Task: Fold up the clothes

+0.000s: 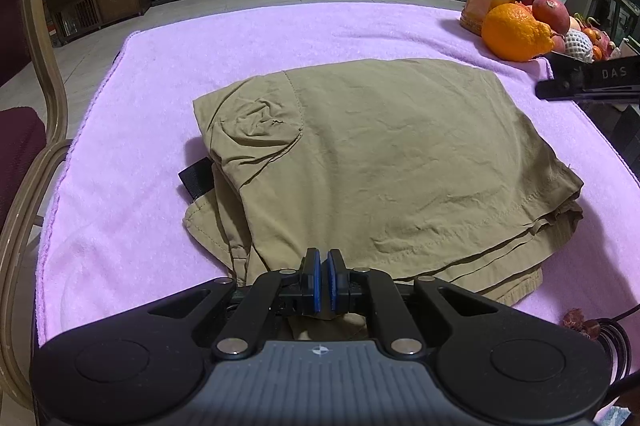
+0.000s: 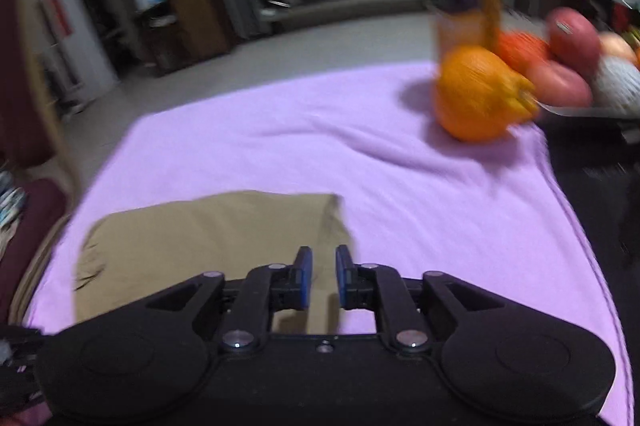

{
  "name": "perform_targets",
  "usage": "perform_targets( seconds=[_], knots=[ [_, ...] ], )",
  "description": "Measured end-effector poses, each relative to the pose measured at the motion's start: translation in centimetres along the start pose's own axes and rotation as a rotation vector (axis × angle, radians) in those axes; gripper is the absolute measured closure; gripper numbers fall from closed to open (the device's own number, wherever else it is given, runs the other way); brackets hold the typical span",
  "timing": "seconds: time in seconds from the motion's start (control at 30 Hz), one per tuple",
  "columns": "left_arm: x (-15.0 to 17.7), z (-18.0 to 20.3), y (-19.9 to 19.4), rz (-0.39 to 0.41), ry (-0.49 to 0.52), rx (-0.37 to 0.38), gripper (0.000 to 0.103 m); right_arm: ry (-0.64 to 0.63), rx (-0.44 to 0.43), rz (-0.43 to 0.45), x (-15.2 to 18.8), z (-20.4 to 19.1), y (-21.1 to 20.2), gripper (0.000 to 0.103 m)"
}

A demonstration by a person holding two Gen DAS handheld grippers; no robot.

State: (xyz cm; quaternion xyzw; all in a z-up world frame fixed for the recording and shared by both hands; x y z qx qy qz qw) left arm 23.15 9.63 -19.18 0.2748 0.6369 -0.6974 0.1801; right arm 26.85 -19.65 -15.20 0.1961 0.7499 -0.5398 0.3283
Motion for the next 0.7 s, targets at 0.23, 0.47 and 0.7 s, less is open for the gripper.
perform_targets(
  seconds=[0.23,0.47,0.7],
  knots=[
    [0.1,-0.1,0.1,0.004,-0.003,0.009,0.094,-0.24,-0.016,-0.123,2.7,-3.7,3.8,0.083],
    [0.2,-0.2,-0.1,0.011,0.0,0.014,0.094,-0.181,0.005,-0.121,3.9,-0.5,-0.5,0.07],
    [0.2,-0.1,-0.2,0.017,0.008,0.01,0.094,-0.141,-0.086,-0.016,1.8,-1.7,-2.8,0.076]
  ],
)
Point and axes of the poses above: each gripper's, at about its wrist camera, not at the fingertips, and y roughly the way its jaws point, z to its right, x to its underside, the point moved 9 cm from there along y, roughly the way its jaws point, and after that the axes turned 2 degrees about -y, right-handed, at the moved point
